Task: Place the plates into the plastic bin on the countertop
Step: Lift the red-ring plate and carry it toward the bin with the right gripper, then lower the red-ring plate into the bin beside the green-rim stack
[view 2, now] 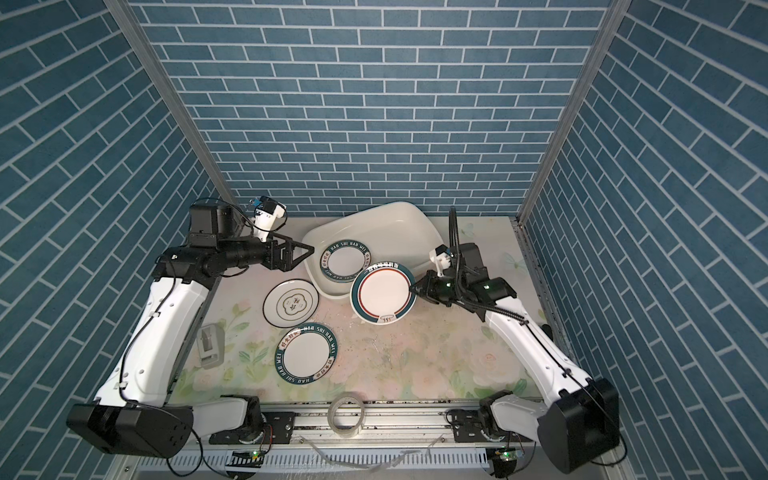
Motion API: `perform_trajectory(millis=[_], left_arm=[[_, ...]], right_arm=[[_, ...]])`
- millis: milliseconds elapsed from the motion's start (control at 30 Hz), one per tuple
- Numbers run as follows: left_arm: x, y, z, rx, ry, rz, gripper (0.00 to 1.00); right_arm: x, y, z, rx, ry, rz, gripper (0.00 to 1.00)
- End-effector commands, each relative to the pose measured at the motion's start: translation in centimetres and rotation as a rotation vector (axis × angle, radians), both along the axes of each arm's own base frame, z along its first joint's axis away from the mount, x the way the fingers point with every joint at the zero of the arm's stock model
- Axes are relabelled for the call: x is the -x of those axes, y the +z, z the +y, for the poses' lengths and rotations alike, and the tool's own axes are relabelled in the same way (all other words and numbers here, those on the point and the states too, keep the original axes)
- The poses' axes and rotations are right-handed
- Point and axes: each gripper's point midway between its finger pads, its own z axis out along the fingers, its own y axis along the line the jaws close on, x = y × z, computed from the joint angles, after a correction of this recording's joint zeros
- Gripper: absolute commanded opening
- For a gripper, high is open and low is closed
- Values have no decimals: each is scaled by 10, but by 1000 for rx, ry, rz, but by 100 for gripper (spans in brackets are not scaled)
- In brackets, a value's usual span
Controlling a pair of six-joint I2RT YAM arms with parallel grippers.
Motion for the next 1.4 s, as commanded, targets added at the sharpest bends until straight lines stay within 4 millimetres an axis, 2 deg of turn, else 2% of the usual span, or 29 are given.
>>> perform_trajectory(millis=[0,200,333,533,833,1133,1300,1333,1367], left_arm=[[1,11,4,-5,34,-28,100],[9,12,1,34,26,-31,100],[14,14,0,42,20,-42,100],[13,11,-2,54,10,-31,100],[14,8,-3,60,6,-18,100],[14,5,-2,56,4,-17,100],[13,5,-3,56,1,-17,100],[13,5,-3,57,0,-17,99],[13,6,-3,59,-1,-19,100]], right_arm=[[-46,24,0,-29,-12,-102,0],[-127,29,-7,-45,-90,-155,0],[-177,20,-12,-13,-151,-201,0],[-225,-3,-11,26,-188,-240,0],[-264,-52,-7,28,-261,-228,0],[-277,-88,3,106,-264,-198,0],[-282,-89,6,136,-274,-197,0],[-284,-103,6,155,-278,-174,0],[-286,-108,5,169,-281,-168,0]])
